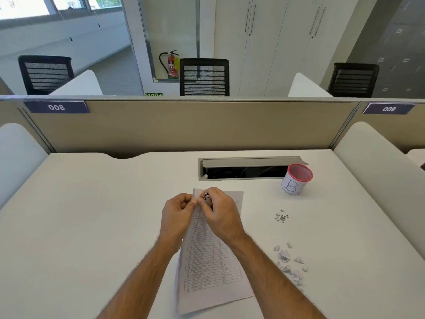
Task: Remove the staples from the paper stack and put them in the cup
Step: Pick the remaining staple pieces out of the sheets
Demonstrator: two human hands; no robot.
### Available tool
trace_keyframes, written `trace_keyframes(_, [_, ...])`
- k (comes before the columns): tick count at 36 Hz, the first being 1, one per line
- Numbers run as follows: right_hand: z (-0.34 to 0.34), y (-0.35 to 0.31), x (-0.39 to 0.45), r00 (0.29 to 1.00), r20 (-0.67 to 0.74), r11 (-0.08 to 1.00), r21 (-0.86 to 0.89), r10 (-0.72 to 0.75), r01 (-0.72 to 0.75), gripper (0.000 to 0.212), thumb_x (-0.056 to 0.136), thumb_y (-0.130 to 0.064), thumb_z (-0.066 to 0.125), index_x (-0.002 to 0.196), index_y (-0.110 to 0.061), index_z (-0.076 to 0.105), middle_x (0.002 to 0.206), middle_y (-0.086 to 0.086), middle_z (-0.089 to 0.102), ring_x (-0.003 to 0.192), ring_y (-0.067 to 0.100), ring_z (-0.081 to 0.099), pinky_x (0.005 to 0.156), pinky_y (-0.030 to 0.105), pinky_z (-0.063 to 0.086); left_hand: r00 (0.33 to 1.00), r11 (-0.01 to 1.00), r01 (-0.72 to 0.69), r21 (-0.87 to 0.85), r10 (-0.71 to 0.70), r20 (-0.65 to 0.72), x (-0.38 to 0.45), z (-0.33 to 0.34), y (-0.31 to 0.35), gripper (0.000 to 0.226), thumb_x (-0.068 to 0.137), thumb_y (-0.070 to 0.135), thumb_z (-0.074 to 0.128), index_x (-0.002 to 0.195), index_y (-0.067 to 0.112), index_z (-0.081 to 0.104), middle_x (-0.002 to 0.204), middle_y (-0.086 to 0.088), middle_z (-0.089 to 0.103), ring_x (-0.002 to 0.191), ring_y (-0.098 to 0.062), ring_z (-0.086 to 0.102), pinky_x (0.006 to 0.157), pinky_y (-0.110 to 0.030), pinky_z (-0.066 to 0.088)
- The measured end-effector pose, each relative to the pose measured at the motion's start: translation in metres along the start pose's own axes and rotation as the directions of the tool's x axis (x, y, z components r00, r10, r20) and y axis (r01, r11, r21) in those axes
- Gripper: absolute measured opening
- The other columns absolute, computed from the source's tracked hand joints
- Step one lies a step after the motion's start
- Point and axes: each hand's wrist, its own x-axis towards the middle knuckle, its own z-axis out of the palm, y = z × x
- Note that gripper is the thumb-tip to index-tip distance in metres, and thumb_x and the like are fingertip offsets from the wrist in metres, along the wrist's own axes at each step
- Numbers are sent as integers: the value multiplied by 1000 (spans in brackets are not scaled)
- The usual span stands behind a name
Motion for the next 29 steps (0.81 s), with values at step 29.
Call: trace_keyframes(29, [8, 3, -6, 998, -44, 996, 77, 46, -43, 15, 103, -31, 53, 101, -18, 62, 92, -8, 62, 82, 9, 60, 71, 25, 54, 997, 995, 62, -79, -58, 53, 7, 0, -2, 26, 98, 19, 66, 78, 5, 75, 78, -26, 68, 70, -26, 59, 69, -42, 51])
